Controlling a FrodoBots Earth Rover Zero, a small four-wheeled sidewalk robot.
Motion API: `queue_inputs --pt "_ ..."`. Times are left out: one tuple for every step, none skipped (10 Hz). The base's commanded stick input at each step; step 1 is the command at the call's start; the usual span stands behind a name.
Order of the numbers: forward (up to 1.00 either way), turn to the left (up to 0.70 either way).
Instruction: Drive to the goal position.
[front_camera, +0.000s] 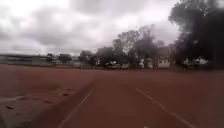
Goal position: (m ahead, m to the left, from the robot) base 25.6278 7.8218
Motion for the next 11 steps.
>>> queue_inputs --pt "1.00 0.00" --pt "1.00 0.00" --pt "1.00 0.00" --pt "1.00 0.00" --pt "1.00 0.00" --pt "1.00 0.00" --pt "1.00 0.00" --pt "1.00 0.00" --pt "1.00 0.00" --pt "1.00 0.00" --pt "1.00 0.00"
